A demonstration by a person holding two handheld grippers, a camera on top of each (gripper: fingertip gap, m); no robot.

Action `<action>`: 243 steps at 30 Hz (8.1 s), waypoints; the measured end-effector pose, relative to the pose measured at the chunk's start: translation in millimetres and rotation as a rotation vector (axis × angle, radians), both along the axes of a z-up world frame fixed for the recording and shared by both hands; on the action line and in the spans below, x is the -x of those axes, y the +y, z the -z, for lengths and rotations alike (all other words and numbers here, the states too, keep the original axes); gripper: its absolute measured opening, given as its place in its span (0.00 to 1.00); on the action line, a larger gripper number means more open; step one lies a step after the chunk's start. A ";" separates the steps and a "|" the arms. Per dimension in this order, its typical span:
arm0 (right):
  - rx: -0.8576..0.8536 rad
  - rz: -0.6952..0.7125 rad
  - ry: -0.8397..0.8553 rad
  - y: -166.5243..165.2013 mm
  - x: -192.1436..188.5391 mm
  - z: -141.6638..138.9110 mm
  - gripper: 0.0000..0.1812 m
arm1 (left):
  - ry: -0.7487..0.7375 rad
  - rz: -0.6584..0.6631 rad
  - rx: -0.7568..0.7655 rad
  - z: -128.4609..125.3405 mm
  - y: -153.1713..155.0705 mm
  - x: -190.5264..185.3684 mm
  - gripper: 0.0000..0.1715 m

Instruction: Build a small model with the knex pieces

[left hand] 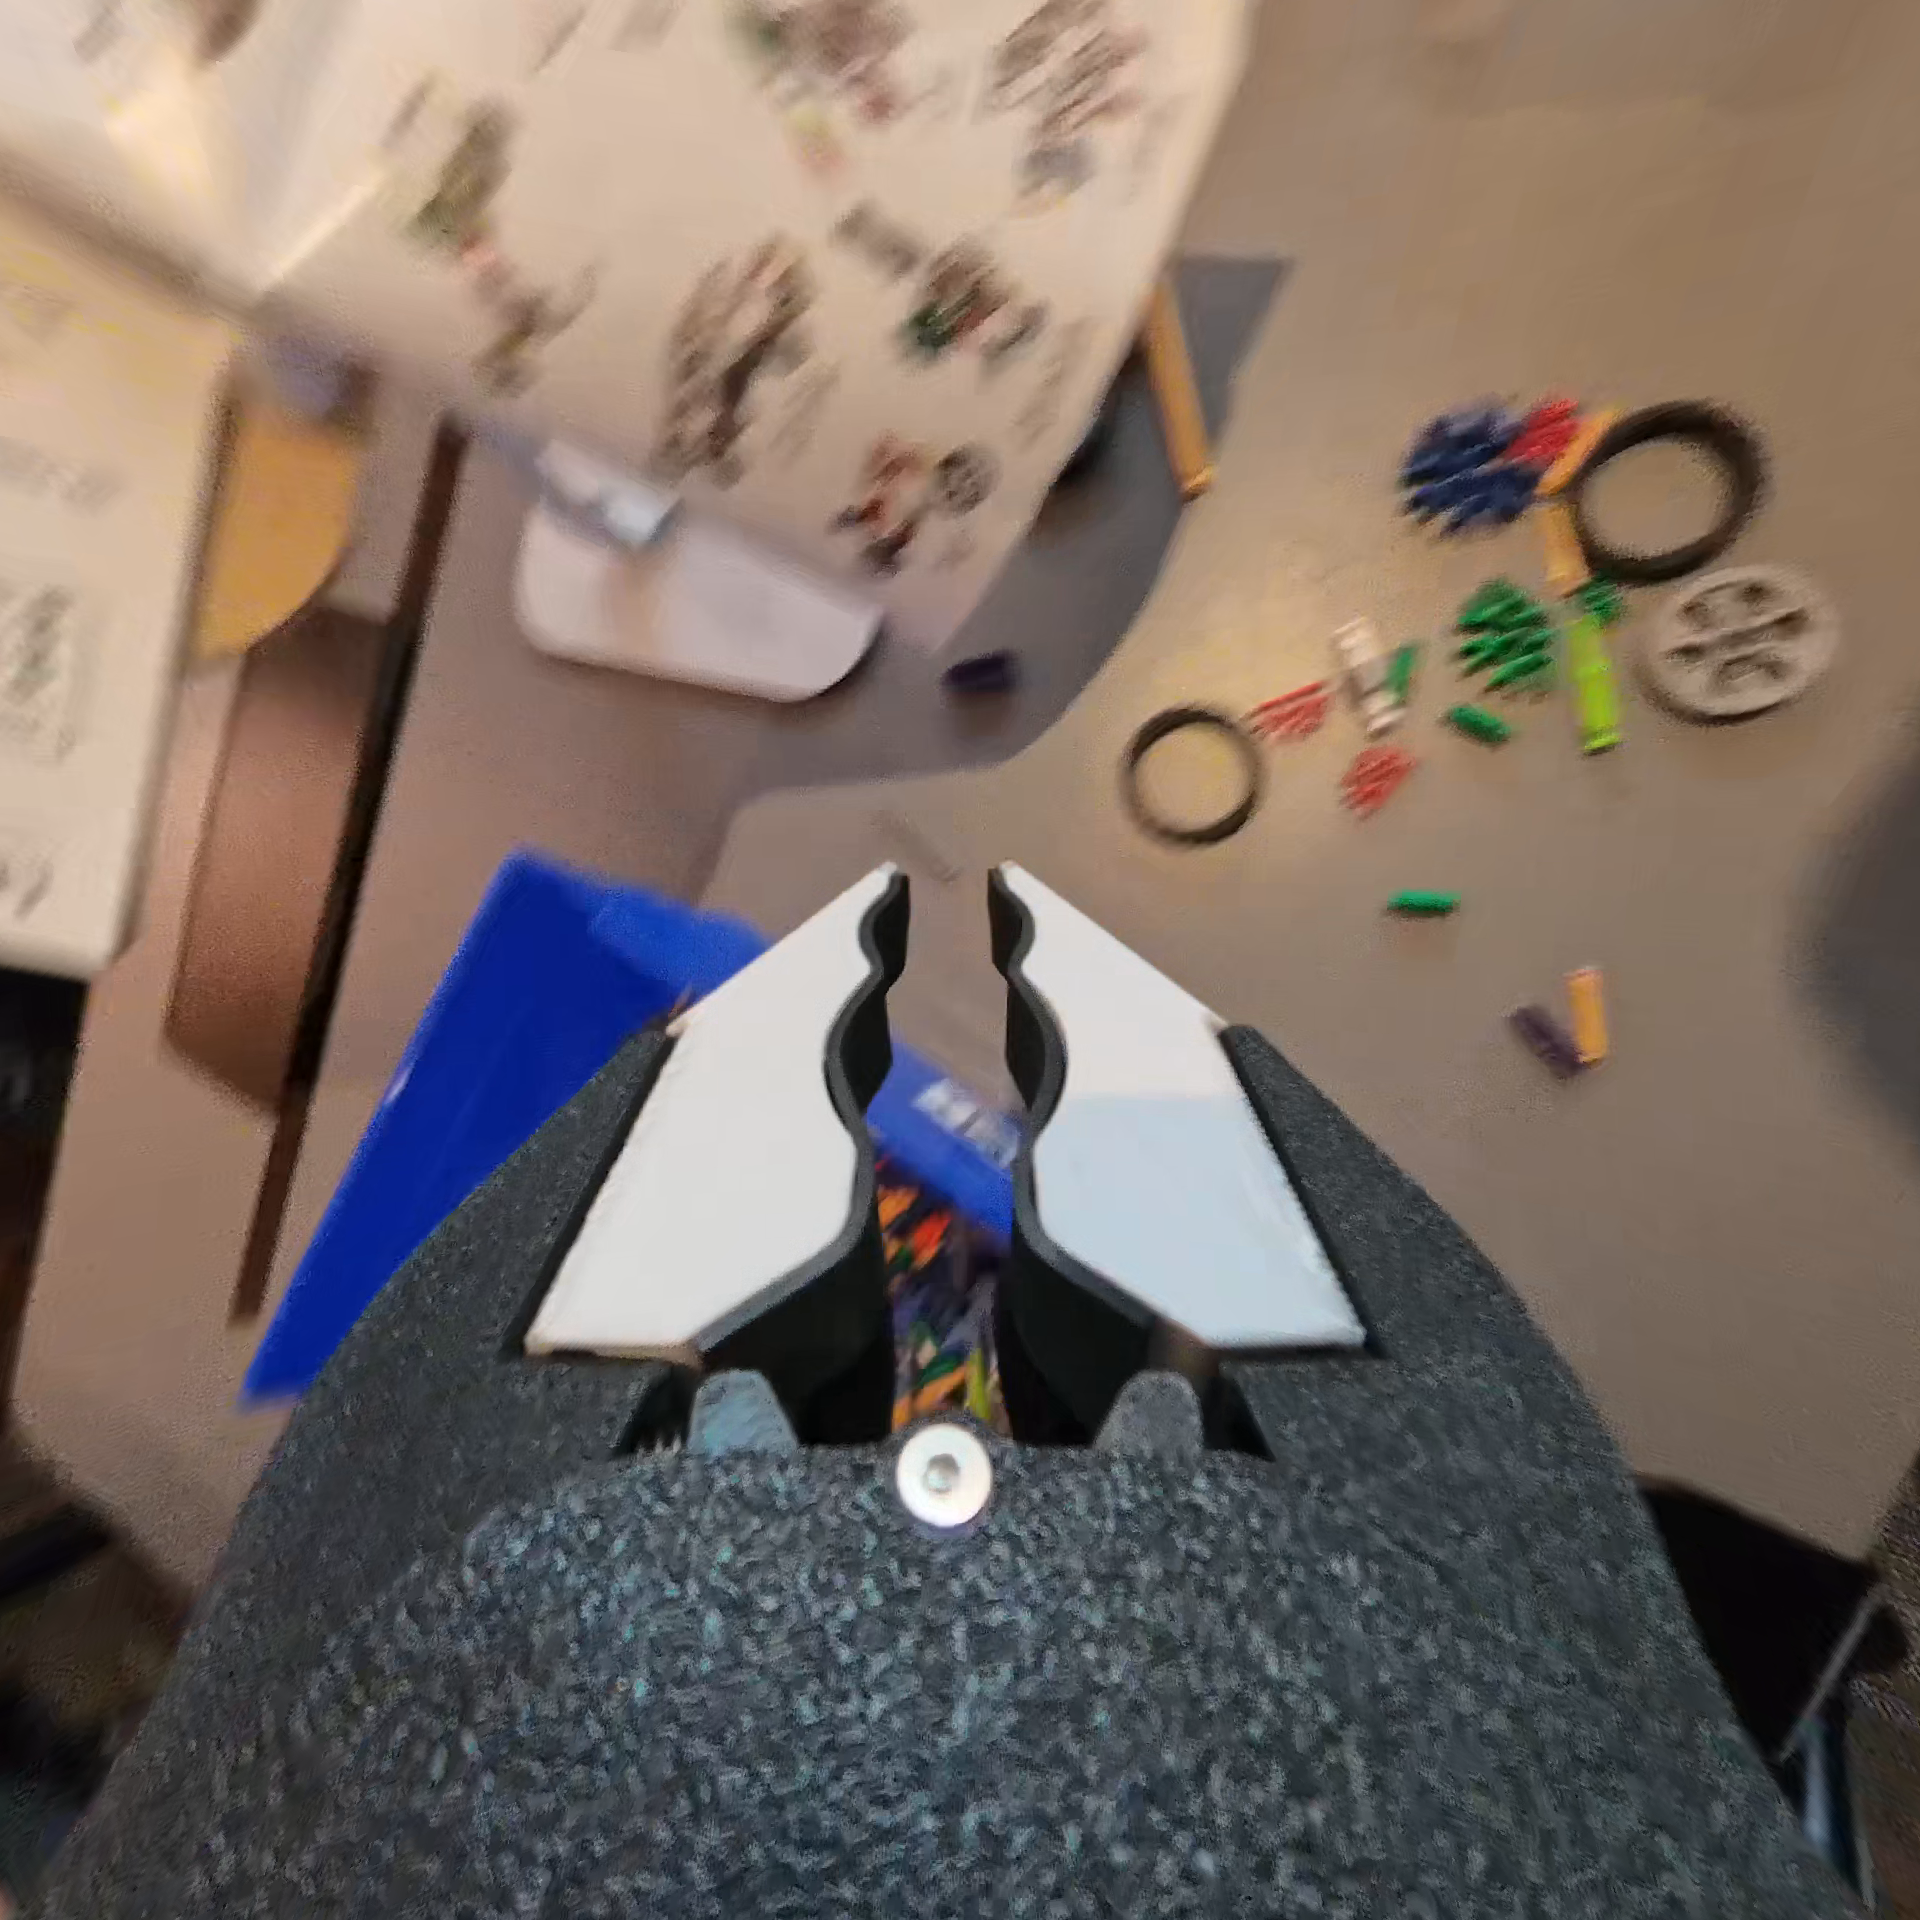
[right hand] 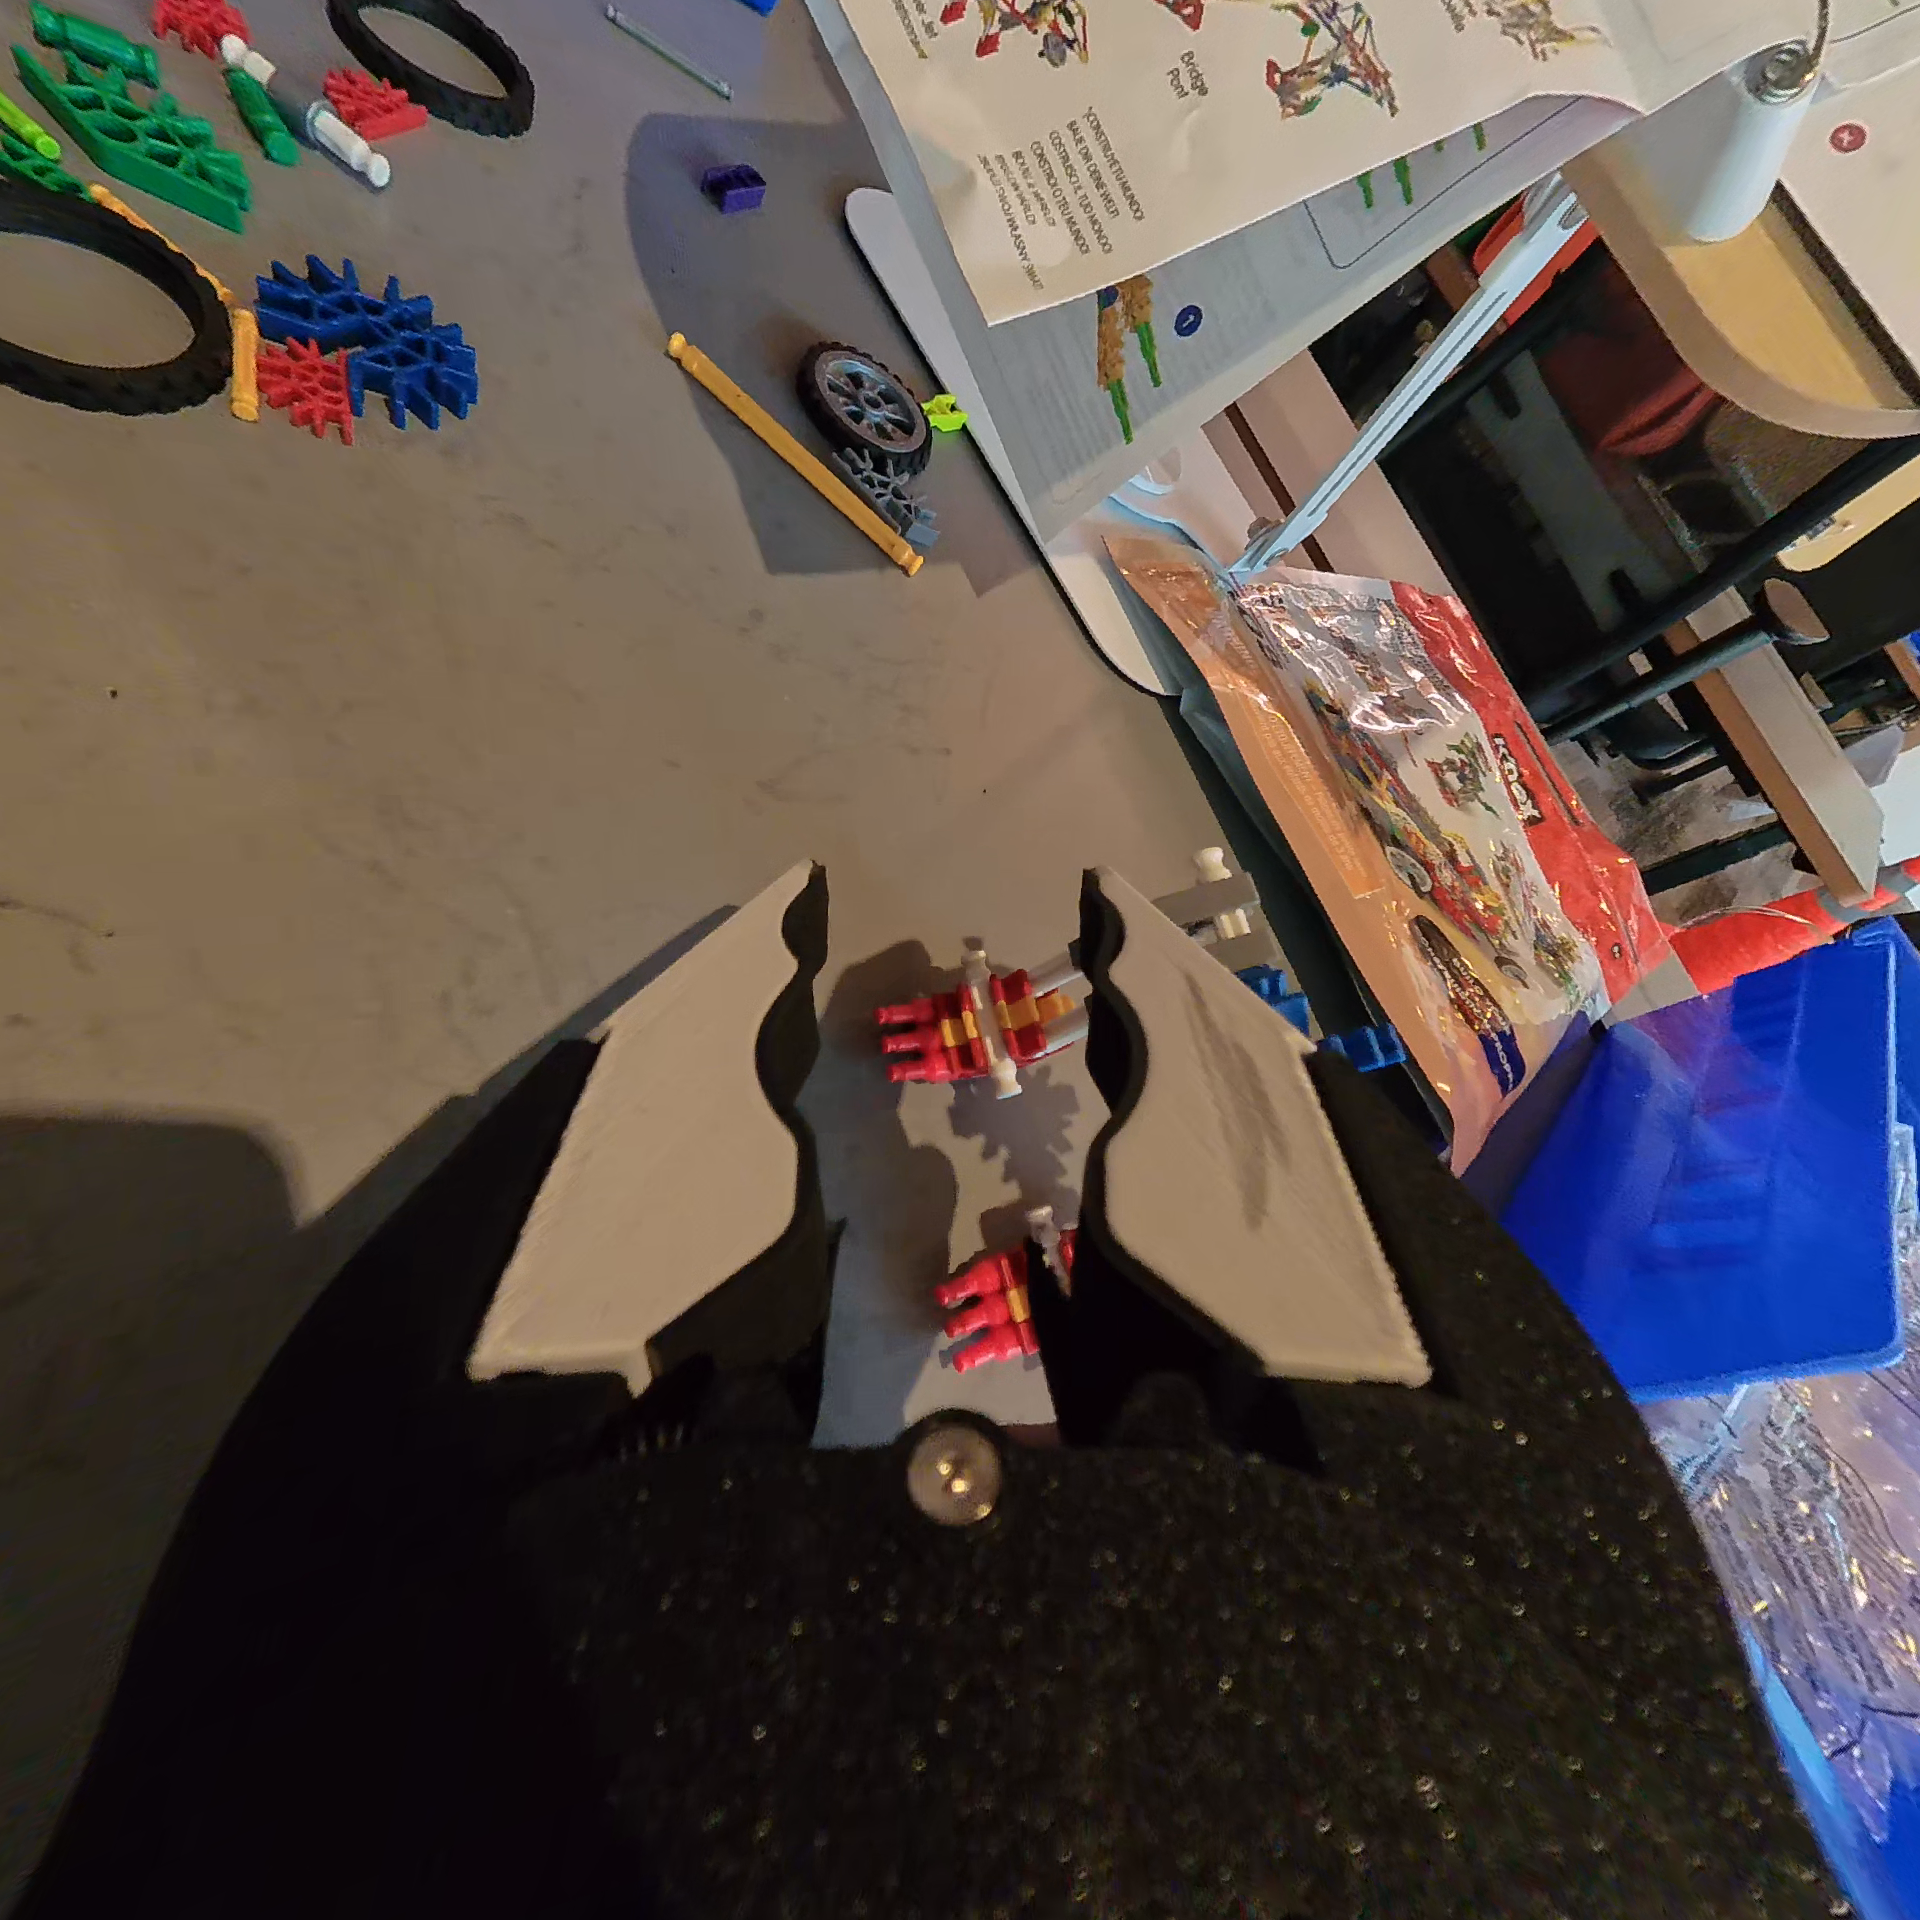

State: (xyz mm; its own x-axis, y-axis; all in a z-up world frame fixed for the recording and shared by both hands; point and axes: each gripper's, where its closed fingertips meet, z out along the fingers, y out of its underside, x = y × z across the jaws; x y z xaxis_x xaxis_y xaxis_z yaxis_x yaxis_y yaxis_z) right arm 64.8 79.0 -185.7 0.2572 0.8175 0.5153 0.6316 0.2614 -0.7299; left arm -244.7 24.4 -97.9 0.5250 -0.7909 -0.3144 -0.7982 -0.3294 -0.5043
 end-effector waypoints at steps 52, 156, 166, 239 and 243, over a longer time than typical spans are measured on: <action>0.014 0.009 -0.003 2.0 -0.9 3.3 0.26 | 0.115 -0.364 0.259 97.1 24.1 167.0 0.00; 0.009 0.006 -0.025 -0.1 -0.7 4.8 0.27 | 0.038 0.244 0.270 116.2 -50.3 -133.1 0.03; 0.000 0.006 -0.024 -0.6 -0.9 2.6 0.27 | -0.023 0.146 0.128 48.2 -28.9 -99.0 0.08; 0.015 0.013 -0.057 0.3 -2.4 9.8 0.27 | -0.106 -0.218 0.062 0.9 31.4 49.0 0.13; 0.011 0.014 -0.052 0.4 -2.6 8.2 0.27 | -0.085 0.024 0.193 24.1 -8.0 -37.2 0.13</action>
State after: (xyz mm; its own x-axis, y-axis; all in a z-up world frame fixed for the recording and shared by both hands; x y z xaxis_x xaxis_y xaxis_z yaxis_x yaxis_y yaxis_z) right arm 67.5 79.4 -193.9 0.2418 0.8197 0.5192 0.6720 0.2445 -0.6991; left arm -207.6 16.4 -122.0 0.5234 -0.8448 -0.1114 -0.7643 -0.4076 -0.4997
